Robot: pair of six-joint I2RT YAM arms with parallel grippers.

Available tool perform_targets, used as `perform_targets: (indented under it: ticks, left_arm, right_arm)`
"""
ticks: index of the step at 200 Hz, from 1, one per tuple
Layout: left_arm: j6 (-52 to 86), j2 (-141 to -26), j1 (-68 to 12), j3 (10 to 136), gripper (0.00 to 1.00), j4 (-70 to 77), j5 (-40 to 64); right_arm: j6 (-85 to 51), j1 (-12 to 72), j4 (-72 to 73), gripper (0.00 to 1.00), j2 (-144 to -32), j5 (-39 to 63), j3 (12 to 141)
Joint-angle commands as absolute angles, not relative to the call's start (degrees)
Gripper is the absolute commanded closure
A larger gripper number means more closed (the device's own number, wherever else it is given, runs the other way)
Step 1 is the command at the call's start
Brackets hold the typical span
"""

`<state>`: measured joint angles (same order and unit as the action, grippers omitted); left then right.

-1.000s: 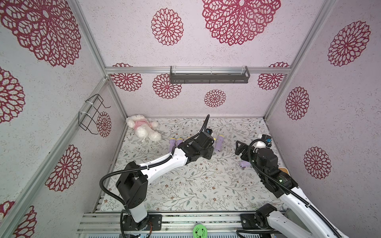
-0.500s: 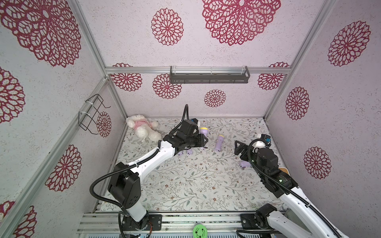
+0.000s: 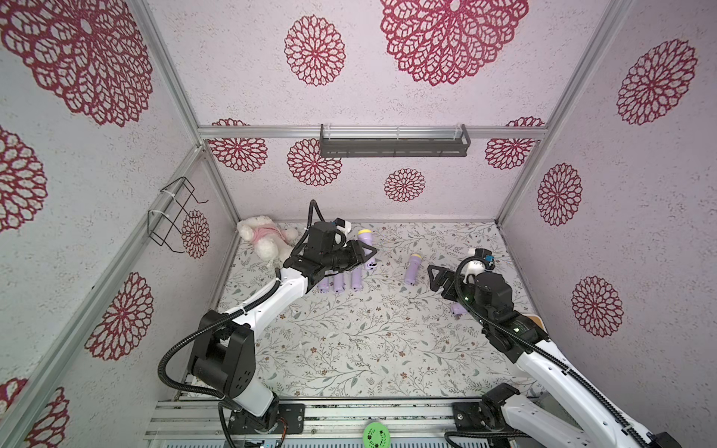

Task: Close the plug at the bottom of the flashlight
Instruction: Pick up the flashlight from the center of the board, then close the plug of the flashlight.

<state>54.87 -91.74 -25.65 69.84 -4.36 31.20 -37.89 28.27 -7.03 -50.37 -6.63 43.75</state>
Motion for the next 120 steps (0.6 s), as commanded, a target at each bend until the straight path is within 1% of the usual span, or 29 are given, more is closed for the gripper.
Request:
perform_targets:
  ticks: [1,38,75,120]
  left_arm:
    - [58.8,-90.3,-24.7,68.9,1.00,3.2,35.9]
    - [61.1,-89.9,-23.9,66.3,1.00,7.1,36.8]
    - [67.7,-91.0,-22.6,63.6,1.00,14.2,39.3]
    - [68.8,-91.0,-22.6,63.0,1.00,15.5,39.6]
  right_arm:
    - [-40.0,28.0,-3.3,0.01,-52.0,-2.6,46.7]
    - [-42.9,28.0,-0.1,0.01,-55.3,1.0,47.7]
    - [-46.1,28.0,2.0,0.01,-59.4,3.5,49.0]
    - [-51.5,28.2,6.4,0.01,-62.7,5.6,48.9]
